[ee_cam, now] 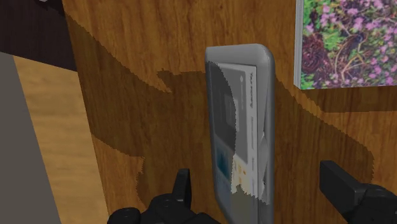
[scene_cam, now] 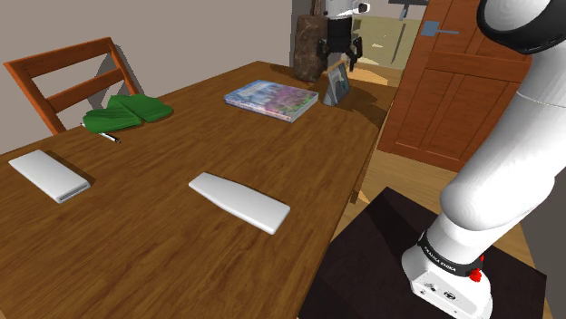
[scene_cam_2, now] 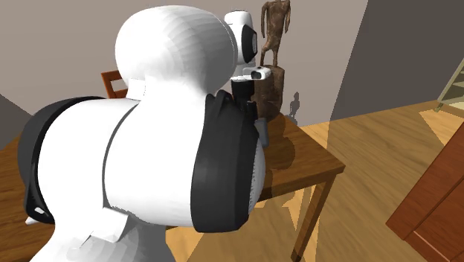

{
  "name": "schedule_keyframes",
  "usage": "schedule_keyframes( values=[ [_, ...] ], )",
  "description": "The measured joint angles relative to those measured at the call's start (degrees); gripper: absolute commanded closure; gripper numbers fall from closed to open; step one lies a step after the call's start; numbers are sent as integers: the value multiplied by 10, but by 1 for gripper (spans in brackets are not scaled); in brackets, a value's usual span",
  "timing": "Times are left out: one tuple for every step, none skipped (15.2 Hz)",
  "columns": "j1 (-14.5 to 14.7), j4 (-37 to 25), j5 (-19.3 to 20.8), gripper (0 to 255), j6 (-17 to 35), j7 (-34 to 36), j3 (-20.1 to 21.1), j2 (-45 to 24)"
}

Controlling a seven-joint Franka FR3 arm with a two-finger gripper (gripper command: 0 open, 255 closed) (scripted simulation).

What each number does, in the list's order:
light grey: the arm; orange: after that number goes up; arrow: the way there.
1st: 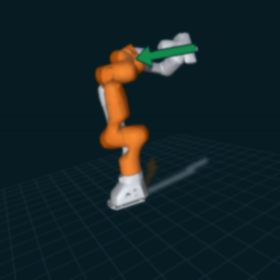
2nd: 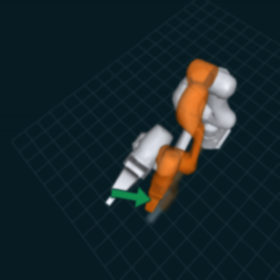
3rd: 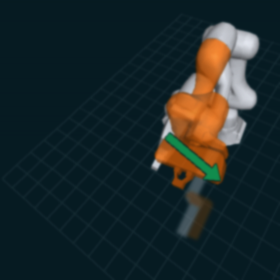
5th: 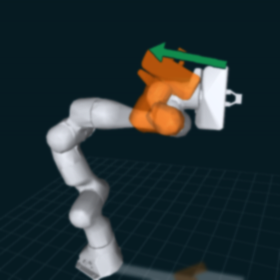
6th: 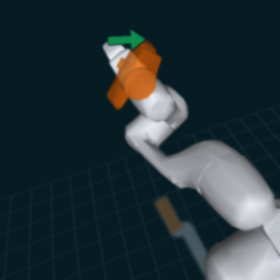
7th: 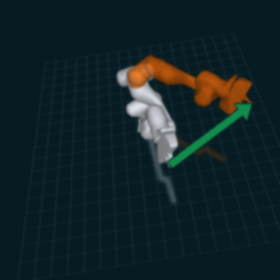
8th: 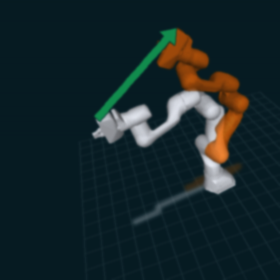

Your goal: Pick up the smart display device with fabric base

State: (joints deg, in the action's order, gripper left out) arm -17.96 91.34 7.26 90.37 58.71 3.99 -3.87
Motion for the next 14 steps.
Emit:
schedule_keyframes(
  values=[
    [0, 12, 0, 0, 11, 2, 0, 1],
    [0, 17, 0, 0, 16, 2, 0, 1],
    [0, 20, 0, 255, 18, 3, 0, 1],
    [0, 21, 0, 255, 20, 3, 0, 1],
    [0, 22, 0, 255, 20, 3, 0, 2],
    [0, 22, 0, 255, 21, 3, 0, 2],
    [0, 22, 0, 255, 21, 3, 0, 2],
    [0, 23, 0, 255, 21, 3, 0, 2],
    [0, 23, 0, 255, 21, 3, 0, 2],
    [0, 23, 0, 255, 21, 3, 0, 2],
    [0, 23, 0, 255, 21, 3, 0, 2],
    [0, 23, 0, 255, 21, 3, 0, 2],
    [0, 22, 0, 255, 21, 3, 0, 2],
    [0, 17, 0, 255, 17, 2, 0, 1]
  ],
)
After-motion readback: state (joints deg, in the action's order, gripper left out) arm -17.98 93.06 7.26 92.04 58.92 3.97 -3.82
